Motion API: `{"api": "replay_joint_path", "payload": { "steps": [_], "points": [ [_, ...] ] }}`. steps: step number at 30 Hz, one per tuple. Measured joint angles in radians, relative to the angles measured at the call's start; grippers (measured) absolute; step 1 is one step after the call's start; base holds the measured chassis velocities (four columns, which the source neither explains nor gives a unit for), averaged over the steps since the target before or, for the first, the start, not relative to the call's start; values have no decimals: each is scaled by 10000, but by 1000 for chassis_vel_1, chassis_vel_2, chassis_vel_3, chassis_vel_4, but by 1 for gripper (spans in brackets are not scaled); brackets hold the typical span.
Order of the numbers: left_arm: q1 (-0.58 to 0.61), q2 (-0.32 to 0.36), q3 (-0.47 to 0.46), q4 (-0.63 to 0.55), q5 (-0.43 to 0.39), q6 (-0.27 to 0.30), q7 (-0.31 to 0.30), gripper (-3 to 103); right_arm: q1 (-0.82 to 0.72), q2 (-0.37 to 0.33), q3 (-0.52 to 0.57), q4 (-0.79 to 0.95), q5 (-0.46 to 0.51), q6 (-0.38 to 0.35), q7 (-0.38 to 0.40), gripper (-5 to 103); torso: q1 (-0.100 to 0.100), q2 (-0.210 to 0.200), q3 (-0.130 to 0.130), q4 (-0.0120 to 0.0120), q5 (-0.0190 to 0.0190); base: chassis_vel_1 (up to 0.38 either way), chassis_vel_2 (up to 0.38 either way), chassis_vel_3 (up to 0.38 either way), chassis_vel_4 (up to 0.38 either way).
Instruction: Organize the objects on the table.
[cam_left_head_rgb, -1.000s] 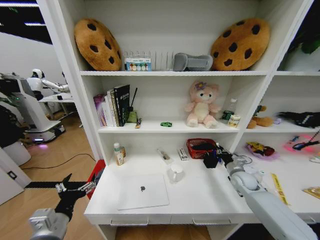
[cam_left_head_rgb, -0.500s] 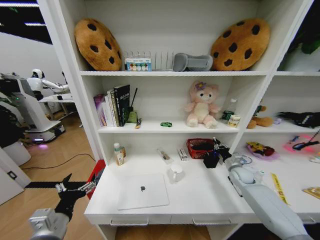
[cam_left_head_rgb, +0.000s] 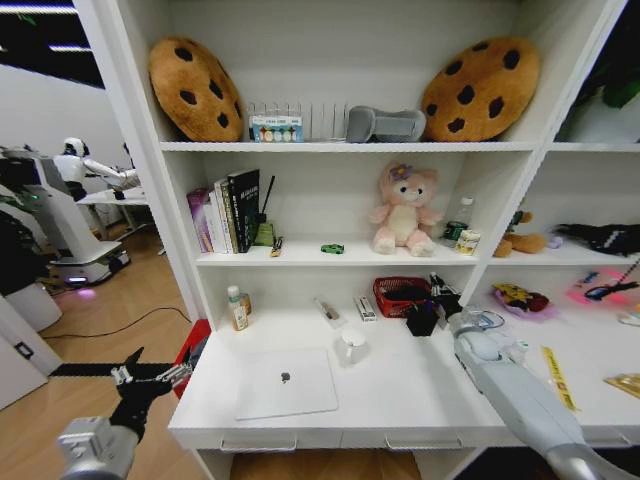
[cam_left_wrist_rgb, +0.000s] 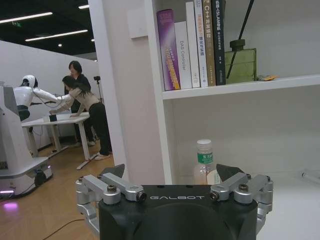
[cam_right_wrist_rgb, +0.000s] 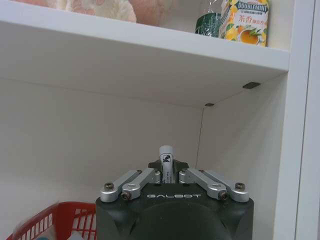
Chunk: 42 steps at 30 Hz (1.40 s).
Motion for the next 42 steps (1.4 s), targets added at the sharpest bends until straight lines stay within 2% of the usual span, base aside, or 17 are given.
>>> {"api": "replay_joint_path", "payload": {
  "steps": [6,13,16,18,19,21,22,23,24,25,27,28,29,30,36,38,42],
  "points": [
    [0,0,0,0,0,0,0,100,-31,121,-128,-120,-170,159,37,10,0,0,0,0,-1,0,0,0,0],
    [0,0,0,0,0,0,0,100,-99,255,-229,171,118,-6,354,40,0,0,0,1,-1,0,0,0,0],
    [0,0,0,0,0,0,0,100,-129,223,-214,242,186,-34,364,45,0,0,0,1,-1,0,0,0,0],
    [0,0,0,0,0,0,0,100,-579,-5,-5,958,517,-227,455,56,1,0,0,3,0,0,0,0,0],
    [0,0,0,0,0,0,0,100,-579,-5,-5,958,517,-227,455,56,1,0,0,3,0,0,0,0,0],
    [0,0,0,0,0,-1,0,100,-1719,-462,552,2764,1174,-1206,1035,67,0,0,0,2,0,0,0,0,0],
    [0,0,0,0,0,-1,0,100,-1719,-462,552,2764,1174,-1206,1035,67,0,0,0,2,0,0,0,0,0],
    [0,0,0,0,0,-1,0,100,-2325,-639,959,3600,1330,-1613,1503,73,0,0,-1,-1,-1,0,0,0,0],
    [0,1,0,1,0,0,0,100,-3149,-814,1578,4670,1491,-2224,2055,84,0,0,-1,0,0,0,0,0,0],
    [0,1,0,1,0,0,0,100,-3149,-814,1578,4670,1491,-2224,2055,84,0,0,-1,0,0,0,0,0,0],
    [0,0,0,0,0,-1,0,100,-4294,-986,2324,5954,1846,-3102,2726,89,-1,1,-2,-1,-5,0,0,0,0],
    [0,0,0,0,0,-1,0,100,-4294,-986,2324,5954,1846,-3102,2726,89,-1,1,-2,-1,-5,0,0,0,0],
    [0,0,0,0,0,0,0,100,-4966,-1032,2709,6592,2026,-3655,3197,94,-1,1,-2,-1,-3,0,0,0,0],
    [0,0,0,0,0,-1,0,100,-6094,-1083,3435,7447,2393,-4619,3923,99,-1,1,-2,-3,4,0,0,0,0],
    [0,0,0,0,0,-1,0,100,-7295,-1533,4544,7371,3224,-5696,3670,99,-1,1,-2,-3,2,0,0,0,0],
    [0,0,0,0,0,-1,0,100,-7299,-1749,4604,7101,3676,-5954,3571,102,-1,1,-2,-1,-3,0,0,0,0],
    [0,0,0,0,0,-1,0,100,-7233,-1993,4544,6794,4065,-6132,3383,97,-1,1,-1,0,1,0,0,0,0]
  ]
}}
